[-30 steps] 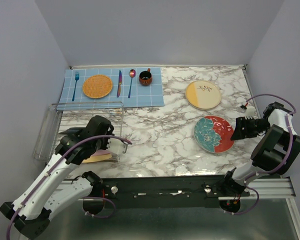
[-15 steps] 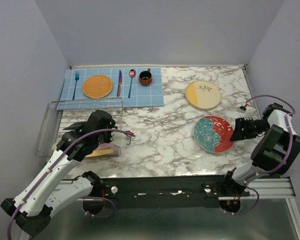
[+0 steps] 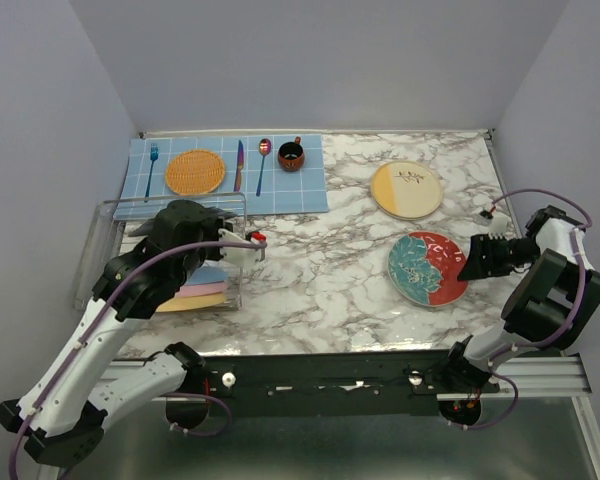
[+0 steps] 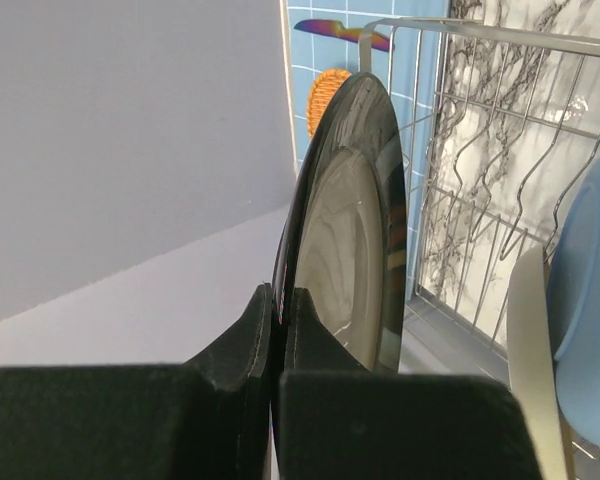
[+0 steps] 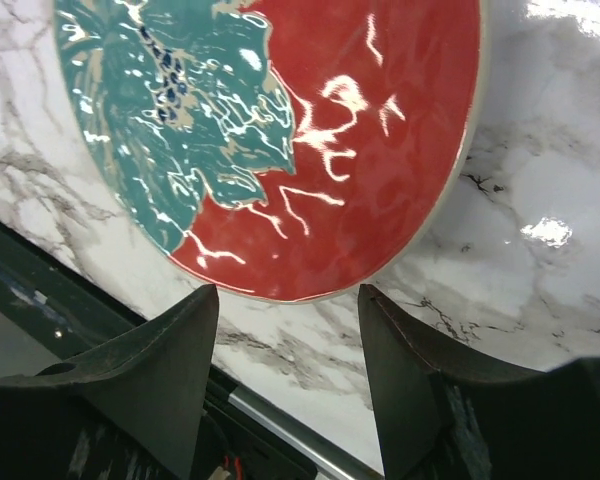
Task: Unload the plates from the dish rack
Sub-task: Unload the plate from the dish rack, then place the plate at the center of the board.
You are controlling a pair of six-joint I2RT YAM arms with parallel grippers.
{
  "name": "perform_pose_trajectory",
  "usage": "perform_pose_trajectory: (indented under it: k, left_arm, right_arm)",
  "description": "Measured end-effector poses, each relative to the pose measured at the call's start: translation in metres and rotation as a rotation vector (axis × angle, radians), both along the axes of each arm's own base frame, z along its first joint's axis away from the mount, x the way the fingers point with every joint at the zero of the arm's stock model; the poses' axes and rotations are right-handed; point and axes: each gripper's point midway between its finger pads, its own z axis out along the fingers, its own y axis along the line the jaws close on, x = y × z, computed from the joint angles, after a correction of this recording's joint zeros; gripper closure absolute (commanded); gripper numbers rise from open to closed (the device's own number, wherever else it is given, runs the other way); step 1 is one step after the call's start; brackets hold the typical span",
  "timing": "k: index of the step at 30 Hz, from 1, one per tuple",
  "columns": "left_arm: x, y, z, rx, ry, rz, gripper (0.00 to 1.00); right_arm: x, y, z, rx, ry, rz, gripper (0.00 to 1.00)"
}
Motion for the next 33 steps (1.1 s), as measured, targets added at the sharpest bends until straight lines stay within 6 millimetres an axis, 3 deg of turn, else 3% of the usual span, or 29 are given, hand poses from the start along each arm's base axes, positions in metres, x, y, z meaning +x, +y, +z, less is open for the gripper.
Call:
perform_pose_trajectory:
  k: [4, 7, 11, 12, 14, 17, 23, 28, 33]
  left_arm:
    - [-0.001, -0.006, 0.025, -0.079, 0.004, 0.004, 1.00]
    - [-0.005, -0.019, 0.054, -0.199, 0.014, -0.016, 1.00]
    - [-0.016, -0.039, 0.086, -0.382, 0.049, -0.067, 1.00]
    - [-0.020, -0.046, 0.091, -0.424, 0.072, -0.087, 1.00]
    - [-0.026, -0.056, 0.094, -0.492, 0.123, -0.109, 1.00]
    - [-0.034, -0.075, 0.093, -0.567, 0.224, -0.142, 1.00]
    - [-0.047, -0.117, 0.079, -0.685, 0.457, -0.215, 1.00]
    - [-0.054, -0.142, 0.076, -0.713, 0.592, -0.290, 1.00]
    - [-0.049, -0.162, 0.081, -0.726, 0.647, -0.344, 1.00]
  right_arm:
    - [0.004, 0.007, 0.016, 0.036, -0.019, 0.008, 0.33]
    - [0.014, 0.016, 0.041, 0.034, -0.089, 0.038, 0.32]
    - [0.025, 0.048, 0.090, 0.006, -0.245, 0.148, 0.30]
    - [0.027, 0.059, 0.104, -0.002, -0.291, 0.184, 0.23]
    - [0.028, 0.074, 0.125, -0.015, -0.355, 0.223, 0.16]
    - [0.029, 0.098, 0.152, -0.011, -0.436, 0.269, 0.16]
    - [0.036, 0.125, 0.198, 0.015, -0.563, 0.315, 0.14]
    - [0.033, 0.162, 0.222, 0.051, -0.624, 0.423, 0.11]
    - [0.014, 0.213, 0.238, 0.113, -0.656, 0.589, 0.11]
